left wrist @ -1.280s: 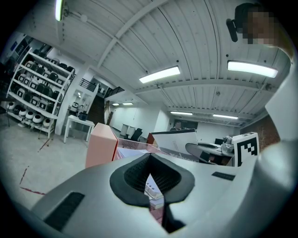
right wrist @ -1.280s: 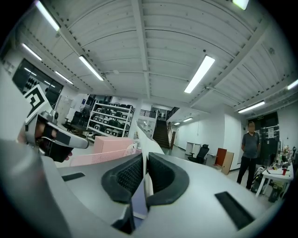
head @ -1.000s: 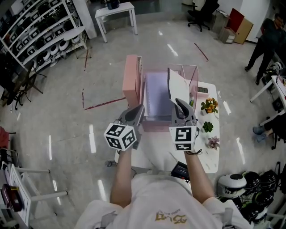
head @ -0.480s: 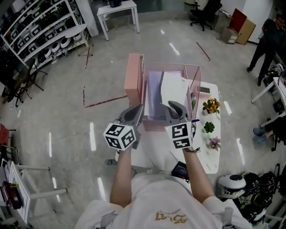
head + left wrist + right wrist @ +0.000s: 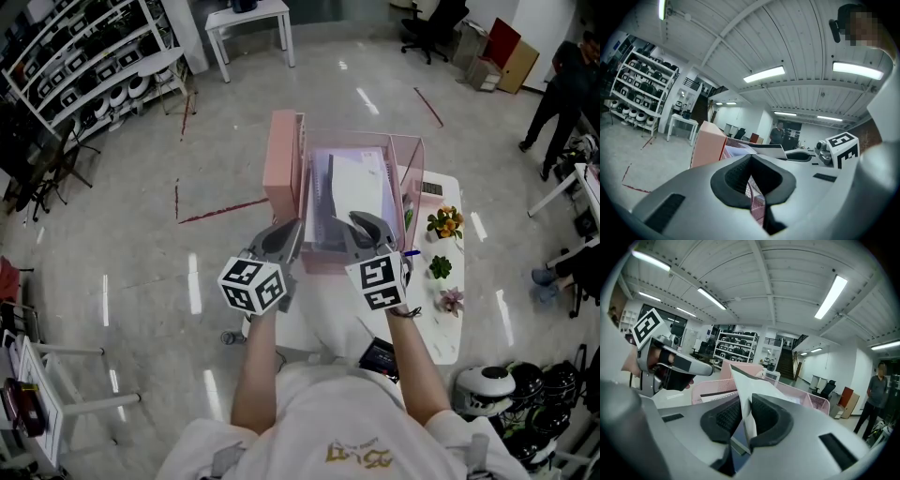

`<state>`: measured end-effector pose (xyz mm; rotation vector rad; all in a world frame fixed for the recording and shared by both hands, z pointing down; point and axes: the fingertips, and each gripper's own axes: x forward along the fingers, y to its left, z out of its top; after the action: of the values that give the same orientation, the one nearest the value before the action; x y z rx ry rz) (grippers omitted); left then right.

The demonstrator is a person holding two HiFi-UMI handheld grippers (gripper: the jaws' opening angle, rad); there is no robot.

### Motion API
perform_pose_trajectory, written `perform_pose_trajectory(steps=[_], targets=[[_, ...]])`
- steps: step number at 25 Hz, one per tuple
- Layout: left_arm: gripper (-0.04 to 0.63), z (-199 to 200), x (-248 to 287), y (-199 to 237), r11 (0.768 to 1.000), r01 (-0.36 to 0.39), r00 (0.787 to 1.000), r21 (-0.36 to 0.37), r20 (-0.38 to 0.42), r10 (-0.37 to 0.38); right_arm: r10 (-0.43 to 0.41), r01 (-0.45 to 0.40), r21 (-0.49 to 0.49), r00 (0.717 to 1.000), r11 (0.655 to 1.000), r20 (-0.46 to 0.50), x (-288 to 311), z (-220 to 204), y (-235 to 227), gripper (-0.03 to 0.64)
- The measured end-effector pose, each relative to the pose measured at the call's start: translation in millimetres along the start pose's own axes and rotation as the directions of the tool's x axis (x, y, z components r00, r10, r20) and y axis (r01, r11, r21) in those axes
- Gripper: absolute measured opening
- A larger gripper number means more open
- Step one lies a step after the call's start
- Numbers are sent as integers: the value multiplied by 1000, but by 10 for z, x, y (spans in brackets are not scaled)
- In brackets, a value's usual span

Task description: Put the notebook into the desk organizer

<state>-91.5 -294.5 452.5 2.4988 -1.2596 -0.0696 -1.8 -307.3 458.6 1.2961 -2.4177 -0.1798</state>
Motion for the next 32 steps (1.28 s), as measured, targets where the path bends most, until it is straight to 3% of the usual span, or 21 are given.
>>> perform_pose_trajectory(steps=[6, 11, 15, 24, 32], targets=[[15, -20, -2, 3, 1000, 0, 1000, -8, -3, 0, 89, -88, 46, 996, 995, -19, 31, -19, 59, 94], [15, -13, 7, -12, 1000, 9, 1000, -12, -6, -9, 223, -217, 110, 974, 970, -43, 67, -59, 186, 177], [15, -21, 18, -30, 1000, 13, 1000, -10, -9, -13, 256, -248, 129, 965, 960, -49, 82, -88, 226, 229], [15, 0, 3, -73, 1000, 15, 1000, -13, -8, -15, 200, -201, 166, 980, 966, 19, 3, 4, 126, 217], [15, 21, -70, -133, 1000, 13, 1000, -5, 10, -13, 74, -119, 337, 987, 934, 141, -295, 35, -108, 138]])
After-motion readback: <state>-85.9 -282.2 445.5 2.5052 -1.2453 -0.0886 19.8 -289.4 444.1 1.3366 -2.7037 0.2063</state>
